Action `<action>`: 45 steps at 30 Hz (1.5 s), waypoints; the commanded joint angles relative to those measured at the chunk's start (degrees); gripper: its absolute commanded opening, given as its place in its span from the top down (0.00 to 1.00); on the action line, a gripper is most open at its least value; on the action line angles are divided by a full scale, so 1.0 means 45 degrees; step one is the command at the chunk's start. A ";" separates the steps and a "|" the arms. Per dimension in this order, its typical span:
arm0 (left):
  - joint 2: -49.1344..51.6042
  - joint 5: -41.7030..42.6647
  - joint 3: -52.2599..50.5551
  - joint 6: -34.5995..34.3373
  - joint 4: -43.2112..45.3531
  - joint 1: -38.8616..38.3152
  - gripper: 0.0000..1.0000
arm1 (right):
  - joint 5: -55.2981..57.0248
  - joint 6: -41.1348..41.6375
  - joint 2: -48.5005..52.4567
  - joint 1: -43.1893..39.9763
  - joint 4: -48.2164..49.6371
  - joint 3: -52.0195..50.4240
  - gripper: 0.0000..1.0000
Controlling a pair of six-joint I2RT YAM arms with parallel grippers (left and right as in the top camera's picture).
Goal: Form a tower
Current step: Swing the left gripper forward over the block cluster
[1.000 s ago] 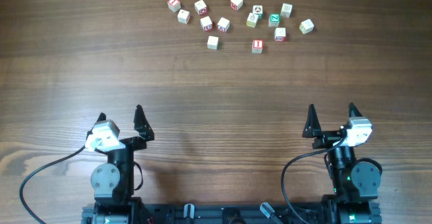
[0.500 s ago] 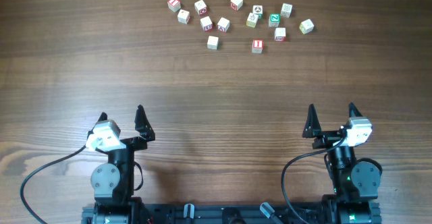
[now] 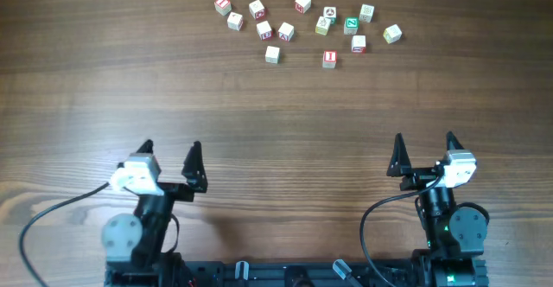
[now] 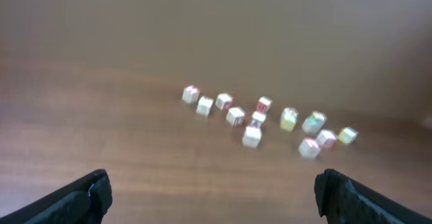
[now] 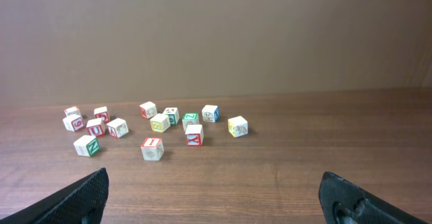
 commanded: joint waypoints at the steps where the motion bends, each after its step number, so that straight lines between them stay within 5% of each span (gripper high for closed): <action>1: 0.2215 0.1404 0.2443 0.0112 -0.0403 0.0097 0.00 | -0.0199 -0.0175 -0.0044 0.0039 0.0029 -0.0015 0.00; 5: 0.6455 0.2623 0.5678 0.0107 -0.1234 0.0097 0.00 | -0.0204 -0.0180 -0.0049 0.0039 0.0029 -0.0015 0.00; 10: 1.1458 0.4600 1.0928 0.0107 -0.5022 0.0097 0.00 | -0.0199 -0.0180 -0.0049 0.0039 0.0029 -0.0015 0.00; 14: 1.3658 0.7184 1.1312 0.0112 -0.6577 0.0097 0.00 | -0.0204 -0.0180 -0.0049 0.0039 0.0029 -0.0015 0.00; 18: 1.4280 0.7198 1.1448 0.0117 -0.5935 -0.0083 0.00 | -0.0204 -0.0180 -0.0049 0.0039 0.0029 -0.0015 0.00; 24: 1.6028 0.1972 1.4518 0.0107 -0.5532 -0.2380 0.00 | -0.0204 -0.0180 -0.0049 0.0039 0.0029 -0.0015 0.00; 32: 2.2556 -0.0291 1.9385 0.0219 -0.4284 -0.3589 0.01 | -0.0204 -0.0180 -0.0049 0.0039 0.0029 -0.0015 0.00; 38: 2.5806 -0.3211 1.9564 0.0053 -0.1525 -0.4435 0.10 | -0.0204 -0.0180 -0.0049 0.0039 0.0029 -0.0015 0.00; 45: 2.8302 -0.3619 1.9564 -0.3041 0.0500 -0.4396 0.20 | -0.0204 -0.0175 -0.0049 0.0039 0.0029 -0.0015 0.00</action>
